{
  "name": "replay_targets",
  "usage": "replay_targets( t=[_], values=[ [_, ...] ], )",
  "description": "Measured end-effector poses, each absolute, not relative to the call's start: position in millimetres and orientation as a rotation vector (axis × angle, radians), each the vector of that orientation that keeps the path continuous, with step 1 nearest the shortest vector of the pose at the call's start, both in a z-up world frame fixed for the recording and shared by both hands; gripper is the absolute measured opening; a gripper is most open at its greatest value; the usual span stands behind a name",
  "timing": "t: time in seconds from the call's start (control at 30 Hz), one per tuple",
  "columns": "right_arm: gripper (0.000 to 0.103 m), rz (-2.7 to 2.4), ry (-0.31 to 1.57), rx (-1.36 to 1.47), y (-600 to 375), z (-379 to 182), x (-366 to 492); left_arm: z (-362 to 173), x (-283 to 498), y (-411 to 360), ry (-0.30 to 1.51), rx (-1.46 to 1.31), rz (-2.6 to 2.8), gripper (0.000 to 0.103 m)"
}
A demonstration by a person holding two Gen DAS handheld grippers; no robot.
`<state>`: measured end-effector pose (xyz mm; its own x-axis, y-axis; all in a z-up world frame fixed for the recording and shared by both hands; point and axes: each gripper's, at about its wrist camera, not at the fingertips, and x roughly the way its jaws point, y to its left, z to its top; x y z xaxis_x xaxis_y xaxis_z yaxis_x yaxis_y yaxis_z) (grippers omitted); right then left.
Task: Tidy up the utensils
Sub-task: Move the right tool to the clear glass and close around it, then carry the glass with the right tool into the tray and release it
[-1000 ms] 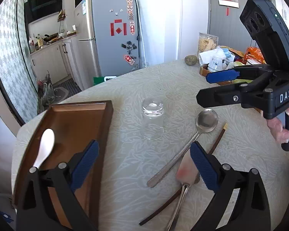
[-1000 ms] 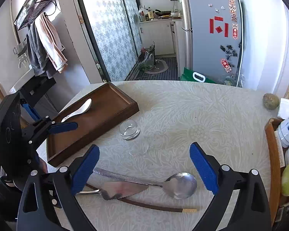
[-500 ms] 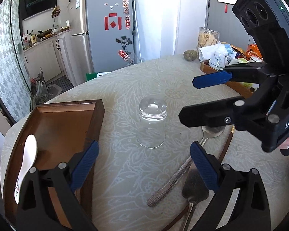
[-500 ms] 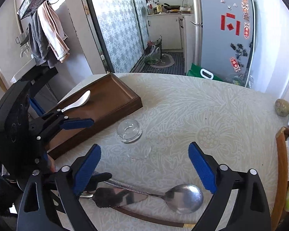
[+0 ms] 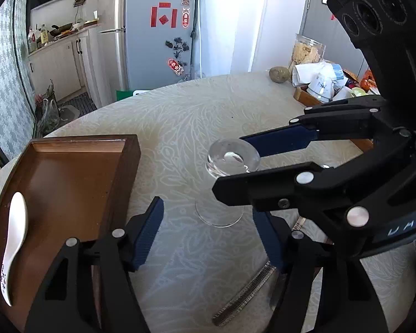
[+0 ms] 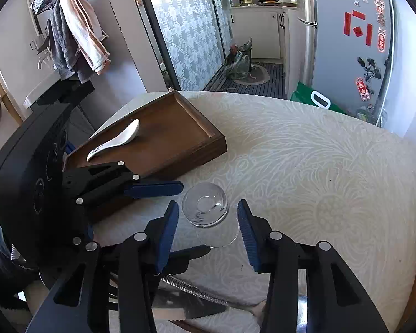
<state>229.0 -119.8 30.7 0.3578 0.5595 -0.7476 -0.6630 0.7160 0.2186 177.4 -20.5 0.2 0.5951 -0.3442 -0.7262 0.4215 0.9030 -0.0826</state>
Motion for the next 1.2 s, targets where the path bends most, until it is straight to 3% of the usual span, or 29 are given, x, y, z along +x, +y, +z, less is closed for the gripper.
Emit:
replay_targets(
  t=[0.07, 0.8, 0.83, 0.9, 1.2],
  values=[
    [0.037, 0.796, 0.914, -0.125, -120, 30, 231, 0, 178, -22, 0.821, 0.101, -0.457, 0.064],
    [0.038, 0.81, 0.92, -0.127, -119, 29, 233, -6, 200, -27, 0.874, 0.047, -0.486, 0.064],
    [0.037, 0.802, 0.916, -0.126, -119, 29, 233, -6, 200, -27, 0.878, 0.047, -0.491, 0.063],
    [0.037, 0.797, 0.91, -0.14, -118, 29, 231, -7, 201, -29, 0.885, 0.056, -0.493, 0.045],
    [0.034, 0.786, 0.904, -0.132, -123, 31, 234, -5, 199, -33, 0.863, 0.08, -0.502, 0.042]
  ],
)
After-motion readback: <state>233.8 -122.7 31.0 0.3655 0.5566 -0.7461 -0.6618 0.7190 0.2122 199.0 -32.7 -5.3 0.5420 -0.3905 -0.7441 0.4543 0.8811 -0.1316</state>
